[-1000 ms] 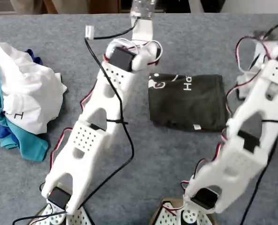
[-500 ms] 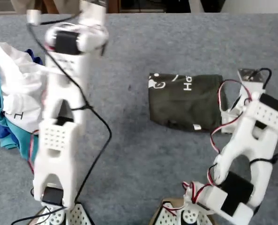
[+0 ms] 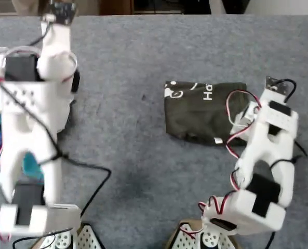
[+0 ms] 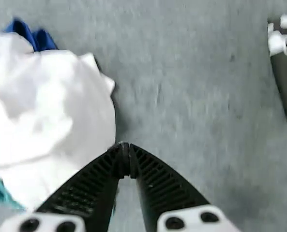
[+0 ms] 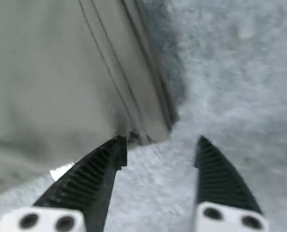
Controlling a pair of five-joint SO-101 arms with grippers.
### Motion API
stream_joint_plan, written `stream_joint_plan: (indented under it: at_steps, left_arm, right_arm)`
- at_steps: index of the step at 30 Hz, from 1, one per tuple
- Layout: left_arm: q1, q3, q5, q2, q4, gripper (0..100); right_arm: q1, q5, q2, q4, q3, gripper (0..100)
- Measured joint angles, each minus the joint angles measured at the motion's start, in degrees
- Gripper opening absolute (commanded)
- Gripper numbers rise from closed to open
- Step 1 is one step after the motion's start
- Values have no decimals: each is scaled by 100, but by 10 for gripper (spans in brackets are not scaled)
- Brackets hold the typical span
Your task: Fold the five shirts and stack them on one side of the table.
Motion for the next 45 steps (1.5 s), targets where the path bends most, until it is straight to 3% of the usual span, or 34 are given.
stream_joint_plan:
  at_steps: [4, 10, 15, 23, 31, 38, 45]
  left_arm:
    - [-9, 1011, -220, -1064, 0, 19]
    - [-448, 1846, -255, -1679, 0, 19]
    - [-826, 1978, -246, -1714, 0, 19]
    - [-853, 1978, -246, -1732, 0, 19]
    - [-853, 1978, -246, -1732, 0, 19]
    - [-862, 1978, -246, -1732, 0, 19]
    - [-862, 1978, -246, -1732, 0, 19]
  right_arm:
    - [-62, -615, 360, -26, -299, 300]
    - [-246, -695, 765, -149, -475, 300]
    - [-457, -703, 1108, -273, -492, 299]
    - [-475, -703, 1152, -299, -554, 297]
    - [-475, -703, 1160, -431, -554, 89]
    - [-466, -492, 1160, -563, -554, 3]
    - [-466, -237, 1169, -571, -651, 2]
